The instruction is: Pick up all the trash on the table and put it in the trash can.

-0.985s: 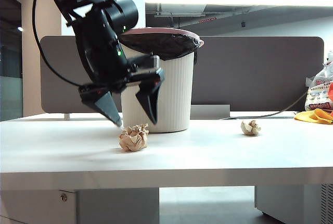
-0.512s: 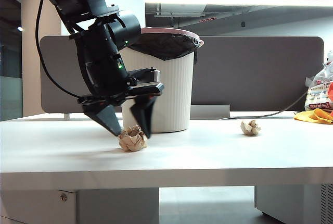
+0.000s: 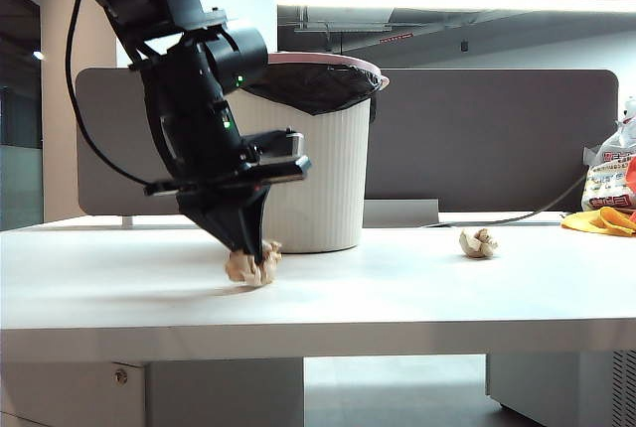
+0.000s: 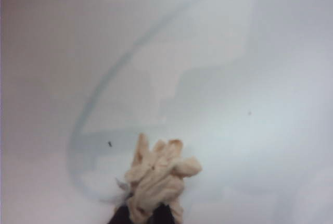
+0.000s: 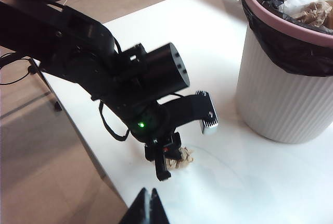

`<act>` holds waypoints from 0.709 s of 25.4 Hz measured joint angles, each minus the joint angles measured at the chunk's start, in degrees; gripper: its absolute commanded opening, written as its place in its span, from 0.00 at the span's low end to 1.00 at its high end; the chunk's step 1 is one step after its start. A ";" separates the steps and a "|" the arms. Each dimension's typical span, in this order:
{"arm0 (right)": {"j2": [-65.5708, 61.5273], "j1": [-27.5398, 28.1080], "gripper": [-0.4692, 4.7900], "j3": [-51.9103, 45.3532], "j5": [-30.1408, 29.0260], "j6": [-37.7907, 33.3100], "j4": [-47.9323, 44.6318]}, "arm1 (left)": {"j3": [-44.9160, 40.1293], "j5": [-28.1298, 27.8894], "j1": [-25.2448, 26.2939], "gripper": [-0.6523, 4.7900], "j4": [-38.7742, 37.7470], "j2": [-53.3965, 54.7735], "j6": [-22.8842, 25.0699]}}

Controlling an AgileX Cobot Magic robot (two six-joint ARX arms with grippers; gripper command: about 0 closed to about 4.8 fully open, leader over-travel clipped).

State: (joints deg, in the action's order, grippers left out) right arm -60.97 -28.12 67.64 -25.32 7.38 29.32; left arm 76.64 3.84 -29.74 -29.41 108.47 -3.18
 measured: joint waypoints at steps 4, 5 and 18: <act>0.00 0.02 0.08 -0.02 0.02 0.00 -0.13 | -0.02 0.00 0.07 0.11 2.23 -5.66 -0.02; 0.00 0.02 0.08 -0.02 0.02 0.00 -0.33 | 0.00 0.02 0.07 0.11 4.07 -7.87 -0.02; -2.73 0.02 0.08 13.38 3.85 -3.45 -8.87 | 28.61 -4.42 0.44 0.11 10.82 -13.18 2.78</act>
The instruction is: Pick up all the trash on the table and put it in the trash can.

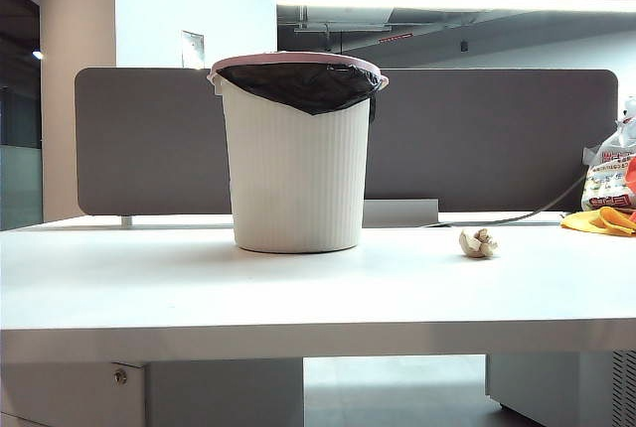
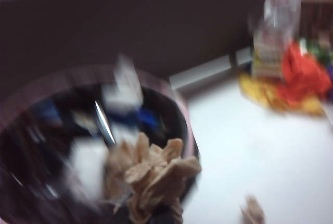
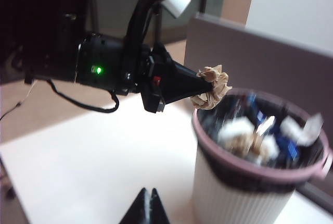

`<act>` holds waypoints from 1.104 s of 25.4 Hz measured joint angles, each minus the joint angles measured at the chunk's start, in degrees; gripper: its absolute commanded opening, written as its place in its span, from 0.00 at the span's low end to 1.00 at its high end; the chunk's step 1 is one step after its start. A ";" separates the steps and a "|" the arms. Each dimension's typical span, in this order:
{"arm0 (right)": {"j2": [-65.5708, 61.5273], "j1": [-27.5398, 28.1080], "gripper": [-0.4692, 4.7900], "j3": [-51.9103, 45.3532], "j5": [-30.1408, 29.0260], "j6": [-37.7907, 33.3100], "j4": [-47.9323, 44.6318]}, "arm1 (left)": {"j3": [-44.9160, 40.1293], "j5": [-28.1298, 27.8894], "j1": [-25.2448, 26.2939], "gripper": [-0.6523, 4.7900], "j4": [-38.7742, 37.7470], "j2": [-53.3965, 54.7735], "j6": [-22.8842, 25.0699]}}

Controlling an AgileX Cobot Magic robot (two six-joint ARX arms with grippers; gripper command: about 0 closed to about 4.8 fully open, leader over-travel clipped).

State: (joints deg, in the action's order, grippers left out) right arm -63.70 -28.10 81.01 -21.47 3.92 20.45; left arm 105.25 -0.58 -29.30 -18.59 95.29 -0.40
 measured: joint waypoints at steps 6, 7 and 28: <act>-2.93 0.35 0.08 8.26 1.03 1.99 1.03 | 6.80 0.79 4.33 0.11 0.83 7.13 0.96; -3.21 0.61 0.08 9.44 1.11 2.19 0.98 | 6.80 0.96 4.87 0.11 0.87 8.31 0.94; -6.71 1.11 0.08 10.62 1.73 2.16 4.46 | 7.06 3.02 9.49 1.00 8.22 19.10 1.07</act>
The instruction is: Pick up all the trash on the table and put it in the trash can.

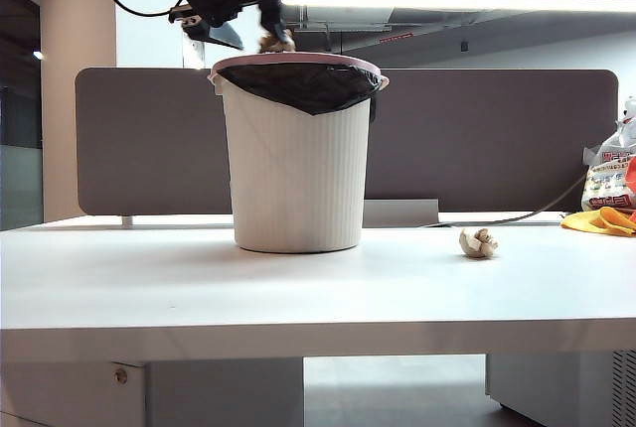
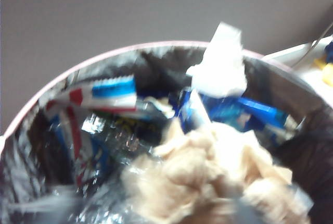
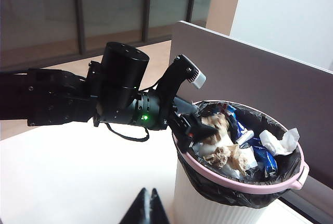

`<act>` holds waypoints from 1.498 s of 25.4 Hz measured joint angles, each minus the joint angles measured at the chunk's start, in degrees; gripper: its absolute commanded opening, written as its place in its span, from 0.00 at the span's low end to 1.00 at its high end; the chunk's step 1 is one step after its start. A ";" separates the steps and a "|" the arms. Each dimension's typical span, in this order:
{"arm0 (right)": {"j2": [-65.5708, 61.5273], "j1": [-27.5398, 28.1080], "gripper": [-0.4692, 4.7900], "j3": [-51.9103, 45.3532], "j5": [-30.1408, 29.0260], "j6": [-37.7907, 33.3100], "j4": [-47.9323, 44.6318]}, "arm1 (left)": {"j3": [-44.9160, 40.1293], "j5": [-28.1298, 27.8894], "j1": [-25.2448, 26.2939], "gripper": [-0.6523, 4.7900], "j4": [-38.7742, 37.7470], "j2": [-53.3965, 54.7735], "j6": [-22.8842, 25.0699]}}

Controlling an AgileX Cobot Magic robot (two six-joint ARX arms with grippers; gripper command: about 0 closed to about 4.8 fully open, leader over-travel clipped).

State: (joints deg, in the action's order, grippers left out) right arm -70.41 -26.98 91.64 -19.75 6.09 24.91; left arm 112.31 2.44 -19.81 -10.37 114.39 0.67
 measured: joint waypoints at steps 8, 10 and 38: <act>0.00 0.00 0.08 0.02 -0.28 -0.02 1.36 | 0.09 1.36 -0.02 1.00 0.09 -1.51 0.83; 0.00 0.00 0.08 0.02 -0.70 -0.02 1.57 | 0.09 1.18 0.00 1.00 0.35 -3.45 0.81; 14.36 11.45 0.08 -11.96 13.70 -0.28 13.97 | 0.17 11.10 -19.63 1.00 7.91 14.45 -2.71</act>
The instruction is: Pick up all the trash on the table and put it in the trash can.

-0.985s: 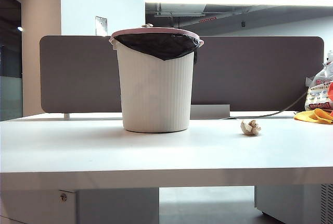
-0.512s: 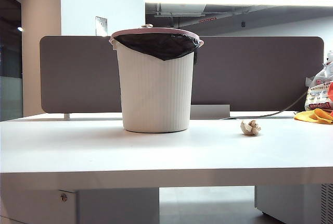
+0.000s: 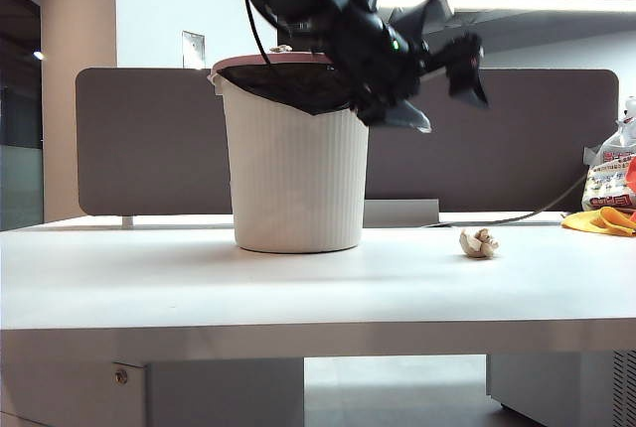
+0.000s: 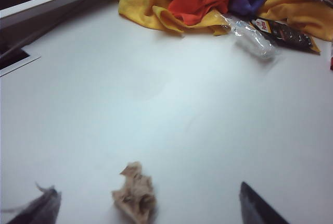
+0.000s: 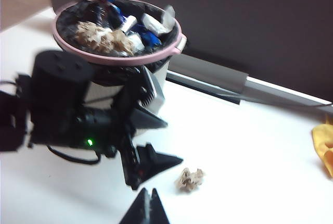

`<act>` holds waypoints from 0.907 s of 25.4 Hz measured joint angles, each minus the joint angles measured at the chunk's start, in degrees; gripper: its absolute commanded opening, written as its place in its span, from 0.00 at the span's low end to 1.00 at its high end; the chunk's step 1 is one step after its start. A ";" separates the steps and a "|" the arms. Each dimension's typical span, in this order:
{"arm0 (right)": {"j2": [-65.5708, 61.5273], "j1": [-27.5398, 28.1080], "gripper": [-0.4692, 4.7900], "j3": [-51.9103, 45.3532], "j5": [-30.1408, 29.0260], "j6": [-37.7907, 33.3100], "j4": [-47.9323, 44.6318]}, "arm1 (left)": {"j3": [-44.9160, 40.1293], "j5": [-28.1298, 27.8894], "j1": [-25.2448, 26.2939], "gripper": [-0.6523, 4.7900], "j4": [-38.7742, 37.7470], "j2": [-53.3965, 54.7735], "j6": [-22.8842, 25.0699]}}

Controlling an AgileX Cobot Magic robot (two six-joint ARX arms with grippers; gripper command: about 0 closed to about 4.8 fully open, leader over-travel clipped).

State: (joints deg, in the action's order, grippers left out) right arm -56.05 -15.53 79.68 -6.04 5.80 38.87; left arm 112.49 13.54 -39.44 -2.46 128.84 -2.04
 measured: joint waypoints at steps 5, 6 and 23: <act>-0.15 0.68 0.08 -0.33 -0.15 -0.17 -0.85 | 0.15 2.38 -0.48 1.00 5.01 7.04 -0.26; -0.31 0.70 0.08 -0.31 -0.13 -0.17 -0.87 | 0.17 2.36 -0.72 1.00 5.99 8.15 -0.28; -1.40 0.70 0.08 -0.28 -1.77 0.26 -0.94 | 4.81 -3.76 -0.90 1.00 14.23 17.55 -10.08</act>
State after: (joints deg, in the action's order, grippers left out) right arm -57.45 -14.83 79.40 -7.81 6.07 37.93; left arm 117.30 9.78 -40.34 11.77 146.39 -12.12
